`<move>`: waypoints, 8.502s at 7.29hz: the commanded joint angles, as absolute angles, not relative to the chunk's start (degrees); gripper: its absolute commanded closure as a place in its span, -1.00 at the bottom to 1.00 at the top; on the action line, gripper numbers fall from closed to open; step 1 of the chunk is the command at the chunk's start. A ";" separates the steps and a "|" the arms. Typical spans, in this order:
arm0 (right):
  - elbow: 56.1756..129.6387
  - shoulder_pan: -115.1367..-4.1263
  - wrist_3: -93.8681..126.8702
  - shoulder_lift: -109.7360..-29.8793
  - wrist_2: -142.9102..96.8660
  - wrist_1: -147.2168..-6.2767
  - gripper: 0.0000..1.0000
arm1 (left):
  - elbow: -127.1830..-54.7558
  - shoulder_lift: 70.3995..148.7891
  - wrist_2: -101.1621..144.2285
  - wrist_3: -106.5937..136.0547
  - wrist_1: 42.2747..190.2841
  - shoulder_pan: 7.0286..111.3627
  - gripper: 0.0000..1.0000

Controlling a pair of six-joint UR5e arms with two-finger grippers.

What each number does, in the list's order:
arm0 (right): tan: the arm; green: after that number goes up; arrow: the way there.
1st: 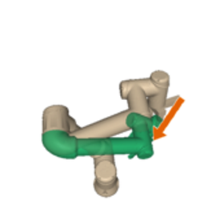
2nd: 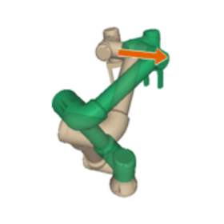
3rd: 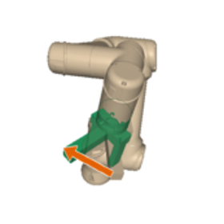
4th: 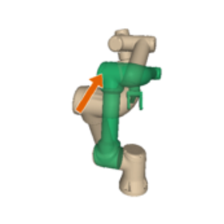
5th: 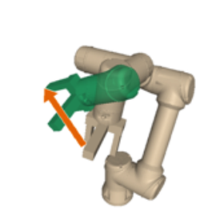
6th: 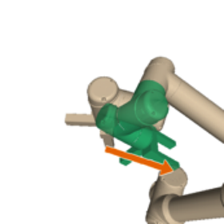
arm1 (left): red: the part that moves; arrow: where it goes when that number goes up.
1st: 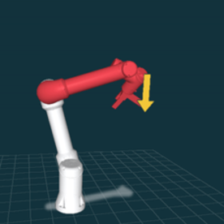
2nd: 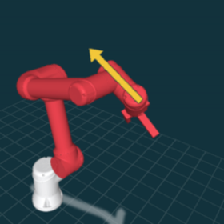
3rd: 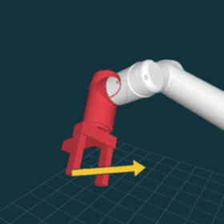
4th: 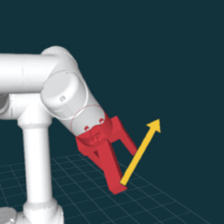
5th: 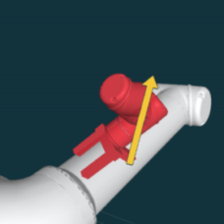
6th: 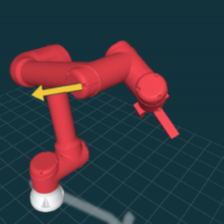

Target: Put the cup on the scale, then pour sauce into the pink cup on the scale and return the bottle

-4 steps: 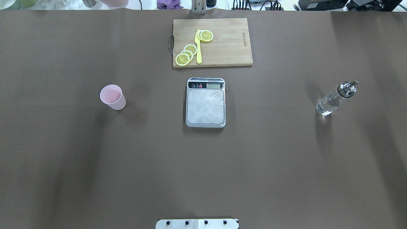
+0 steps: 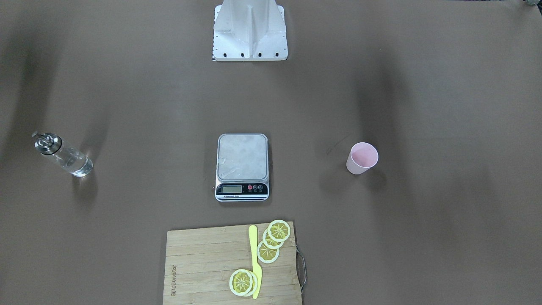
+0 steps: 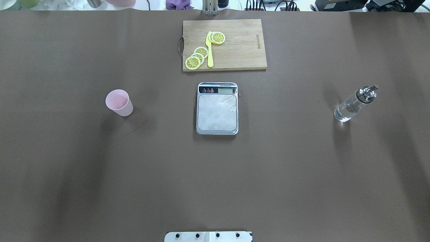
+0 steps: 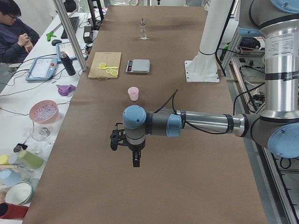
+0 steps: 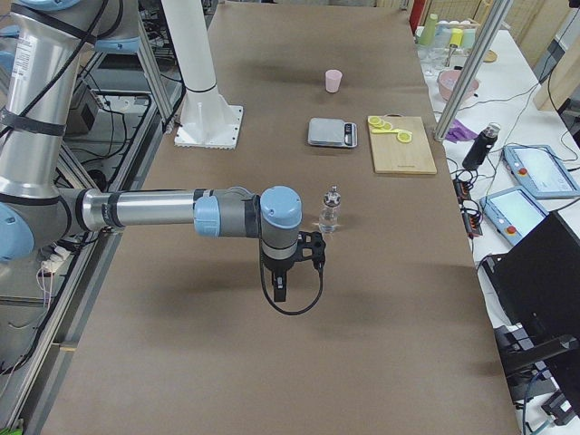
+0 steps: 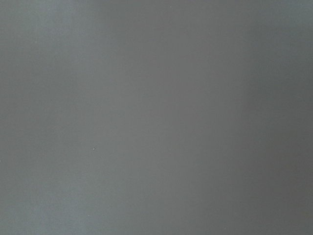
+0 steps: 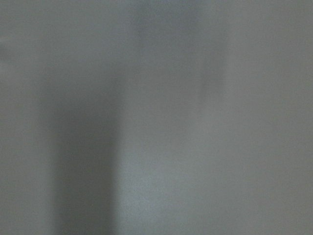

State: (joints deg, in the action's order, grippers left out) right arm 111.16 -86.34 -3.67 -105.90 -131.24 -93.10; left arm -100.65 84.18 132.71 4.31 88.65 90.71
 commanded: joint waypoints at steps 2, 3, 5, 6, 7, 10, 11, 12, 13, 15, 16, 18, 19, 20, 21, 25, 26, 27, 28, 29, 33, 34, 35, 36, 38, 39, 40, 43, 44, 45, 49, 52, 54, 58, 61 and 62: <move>109.70 -86.40 -3.34 -102.30 -130.52 -92.99 -1.00 | -100.63 87.97 133.15 4.48 88.68 90.62 -0.96; 110.04 -86.40 -3.34 -102.22 -130.69 -92.99 -1.00 | -100.90 88.50 133.50 4.31 89.12 90.62 -0.96; 109.34 -86.40 -3.61 -102.39 -130.96 -93.08 -1.00 | -99.76 89.03 133.25 5.00 103.62 90.44 -0.96; 109.16 -86.40 -3.43 -102.13 -131.04 -93.08 -1.00 | -97.75 90.34 133.42 5.44 105.62 90.27 -0.96; 109.07 -86.40 -3.34 -102.22 -131.04 -93.08 -1.00 | -96.17 92.18 133.68 5.80 106.78 89.13 -0.96; 109.86 -86.31 -3.52 -100.82 -130.96 -92.90 -1.00 | -96.85 93.60 138.60 5.36 107.66 89.03 -0.96; 109.95 -86.31 -3.52 -100.20 -130.78 -92.90 -1.00 | -97.55 93.60 138.60 5.80 112.89 88.86 -0.96; 109.95 -86.31 -3.34 -99.93 -130.78 -92.90 -1.00 | -97.56 93.86 138.69 6.93 116.25 88.86 -0.97; 109.95 -86.31 -3.34 -99.93 -130.78 -92.90 -1.00 | -98.25 97.26 138.34 7.90 115.58 84.68 -0.97; 110.04 -86.31 -3.25 -99.93 -130.87 -92.90 -1.00 | -98.26 100.45 137.90 13.84 115.40 79.65 -0.97; 109.95 -86.31 -3.25 -99.93 -130.87 -92.99 -1.00 | -98.17 100.28 137.81 15.02 114.79 76.67 -1.00; 110.04 -86.40 -3.25 -100.11 -130.87 -92.99 -1.00 | -100.27 102.29 137.64 34.26 114.08 67.81 -0.99; 110.04 -86.40 -3.25 -100.11 -130.87 -92.99 -1.00 | -100.89 103.17 133.63 40.46 114.17 63.41 -0.95; 109.95 -86.40 -3.25 -100.37 -130.87 -92.73 -1.00 | -100.90 103.71 127.59 44.08 114.17 58.24 -0.94; 109.95 -86.40 -3.25 -100.63 -130.96 -92.72 -1.00 | -100.46 104.23 122.31 44.90 114.08 53.83 -0.94; 109.86 -86.40 -3.34 -100.72 -130.96 -92.72 -1.00 | -98.97 105.37 118.04 46.58 114.26 48.96 -0.32; 109.86 -86.40 -3.34 -100.72 -130.87 -92.72 -1.00 | -97.83 106.51 118.04 46.58 114.26 48.17 -0.03; 109.86 -86.40 -3.34 -100.72 -130.87 -92.72 -1.00 | -96.34 107.39 118.12 46.76 114.52 47.73 0.06; 109.86 -86.40 -3.25 -100.72 -130.87 -92.72 -1.00 | -95.11 108.53 118.12 46.76 114.52 47.72 0.10; 109.86 -86.40 -3.25 -100.72 -130.87 -92.72 -1.00 | -94.40 109.07 118.12 46.67 114.61 47.72 0.21; 109.95 -86.40 -3.25 -100.63 -130.87 -92.72 -1.00 | -94.66 109.07 117.34 46.67 114.61 47.72 1.00; 109.95 -86.40 -3.25 -100.63 -130.87 -92.72 -1.00 | -95.53 109.33 117.33 46.76 114.52 47.72 1.00; 109.95 -86.40 -3.25 -100.63 -130.96 -92.72 -1.00 | -95.80 109.86 117.42 46.93 114.26 47.81 1.00; 109.95 -86.40 -3.25 -100.63 -130.96 -92.72 -1.00 | -95.80 111.69 117.42 47.28 114.00 47.81 1.00; 109.95 -86.31 -3.25 -100.63 -130.87 -92.72 -1.00 | -95.89 116.17 115.24 54.54 111.72 47.64 1.00; 109.86 -86.40 -3.34 -100.63 -130.87 -92.72 -1.00 | -95.98 118.89 114.88 56.06 108.58 46.77 1.00; 109.86 -86.40 -3.34 -100.63 -130.87 -92.64 -1.00 | -96.06 121.09 114.44 59.12 106.98 45.80 1.00; 109.86 -86.40 -3.25 -100.63 -130.87 -92.72 -1.00 | -96.33 128.02 109.43 64.95 100.16 40.79 1.00; 109.86 -86.40 -3.25 -100.72 -130.87 -92.72 -1.00 | -96.15 130.75 107.77 64.95 96.45 39.04 1.00; 109.86 -86.40 -3.25 -100.72 -130.87 -92.72 -1.00 | -95.54 132.52 105.75 65.04 95.98 36.41 1.00; 109.78 -86.40 -3.25 -100.72 -130.87 -92.72 -1.00 | -85.81 143.68 101.53 67.67 91.14 32.27 1.00; 109.86 -86.40 -3.25 -100.72 -130.87 -92.72 -1.00 | -83.50 144.50 101.25 67.15 91.14 31.90 1.00; 109.95 -86.40 -3.25 -100.72 -130.87 -92.72 -1.00 | -83.58 144.14 101.34 67.06 91.32 31.90 1.00; 109.95 -86.40 -3.25 -100.81 -130.96 -92.72 -1.00 | -83.58 144.05 101.34 66.97 91.67 31.90 1.00; 109.86 -86.40 -3.25 -100.72 -130.96 -92.72 -1.00 | -83.76 143.97 101.34 66.80 91.93 31.90 -0.35; 109.95 -86.40 -3.25 -100.72 -130.96 -92.72 -1.00 | -83.85 143.88 101.34 65.32 92.02 31.90 -0.73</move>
